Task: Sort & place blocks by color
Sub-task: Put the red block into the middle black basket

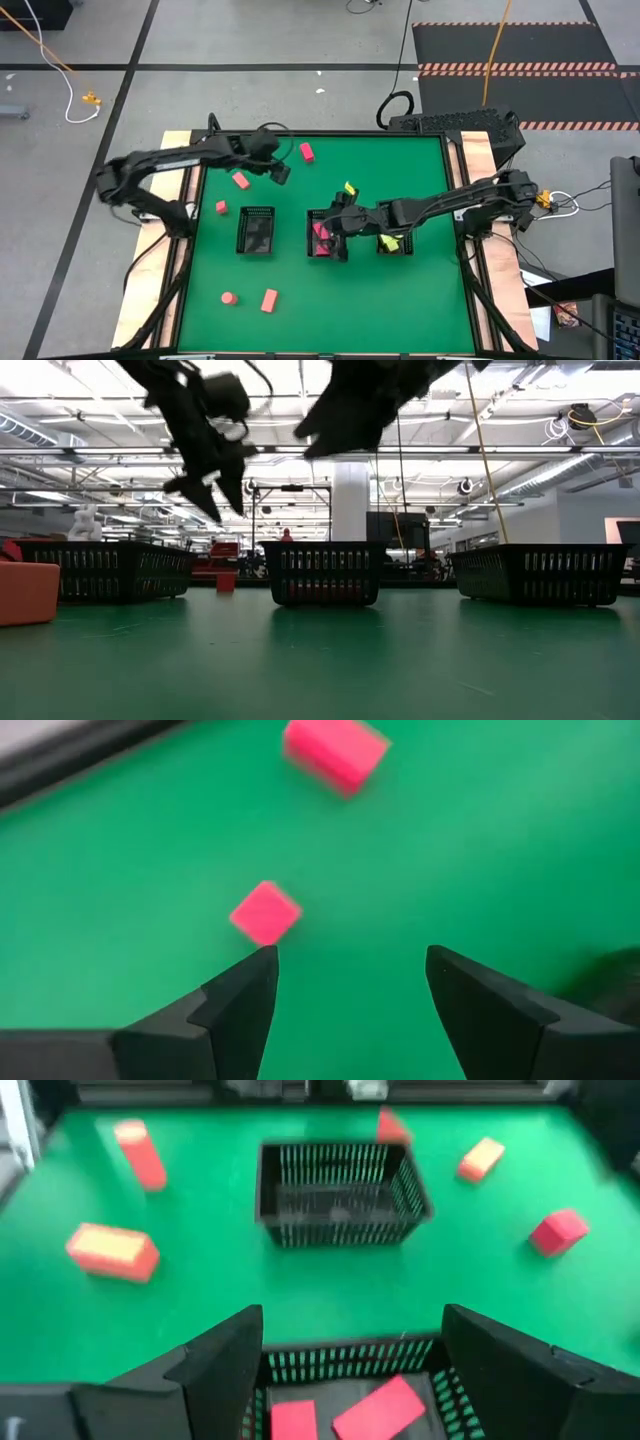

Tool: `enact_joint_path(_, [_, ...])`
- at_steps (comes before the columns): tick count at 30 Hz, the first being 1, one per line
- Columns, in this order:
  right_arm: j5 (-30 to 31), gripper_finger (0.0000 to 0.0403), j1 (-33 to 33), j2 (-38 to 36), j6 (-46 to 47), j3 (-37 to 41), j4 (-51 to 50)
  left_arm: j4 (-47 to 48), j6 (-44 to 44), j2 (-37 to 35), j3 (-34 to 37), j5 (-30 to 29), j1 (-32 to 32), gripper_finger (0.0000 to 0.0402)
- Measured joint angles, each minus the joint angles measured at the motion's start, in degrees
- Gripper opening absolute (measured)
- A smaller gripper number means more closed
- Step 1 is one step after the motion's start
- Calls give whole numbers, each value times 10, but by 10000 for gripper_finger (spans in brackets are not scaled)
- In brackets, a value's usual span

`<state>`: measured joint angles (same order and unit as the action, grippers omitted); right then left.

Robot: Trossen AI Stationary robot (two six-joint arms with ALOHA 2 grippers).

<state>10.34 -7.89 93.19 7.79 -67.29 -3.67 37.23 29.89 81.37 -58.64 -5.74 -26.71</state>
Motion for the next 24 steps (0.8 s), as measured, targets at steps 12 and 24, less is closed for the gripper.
enact_joint_path(12, [26,299,-3,-165,40,94,-30,41,2,150,-59,-3,-54,255])
enact_joint_path(24, [47,299,0,-326,87,249,128,-2,-5,196,-59,-3,-64,255])
